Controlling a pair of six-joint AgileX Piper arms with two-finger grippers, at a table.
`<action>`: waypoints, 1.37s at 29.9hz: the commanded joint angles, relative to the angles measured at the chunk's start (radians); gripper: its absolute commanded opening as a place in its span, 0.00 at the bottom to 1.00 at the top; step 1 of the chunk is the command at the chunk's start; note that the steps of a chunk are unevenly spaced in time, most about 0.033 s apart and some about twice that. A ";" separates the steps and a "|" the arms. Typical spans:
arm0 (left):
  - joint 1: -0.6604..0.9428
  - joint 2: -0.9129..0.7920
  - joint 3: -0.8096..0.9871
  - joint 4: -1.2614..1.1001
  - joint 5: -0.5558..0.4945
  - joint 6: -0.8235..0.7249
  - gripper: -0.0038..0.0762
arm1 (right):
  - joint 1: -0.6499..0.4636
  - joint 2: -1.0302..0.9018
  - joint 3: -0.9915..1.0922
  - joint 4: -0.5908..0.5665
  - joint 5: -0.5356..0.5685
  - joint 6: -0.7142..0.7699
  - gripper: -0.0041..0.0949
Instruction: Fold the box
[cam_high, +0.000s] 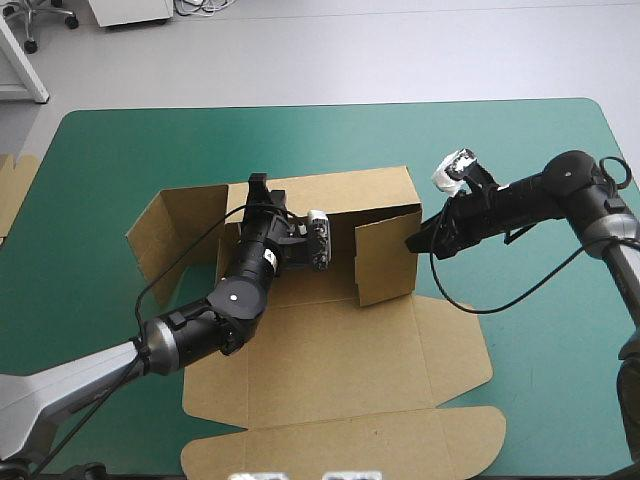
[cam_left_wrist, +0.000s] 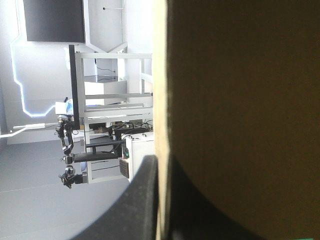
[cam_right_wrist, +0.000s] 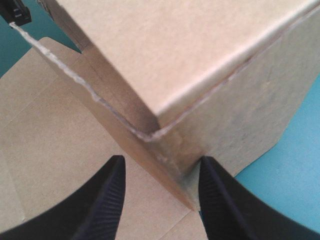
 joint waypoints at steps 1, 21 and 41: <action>-0.006 -0.031 -0.030 0.034 0.012 -0.016 0.03 | 0.007 -0.032 -0.022 0.074 -0.067 -0.015 0.49; -0.006 -0.031 -0.030 0.038 0.012 -0.016 0.03 | 0.007 -0.028 -0.022 0.126 -0.256 -0.063 0.59; -0.006 -0.031 -0.030 0.049 0.014 -0.016 0.03 | 0.092 0.035 -0.022 0.115 -0.315 -0.056 0.50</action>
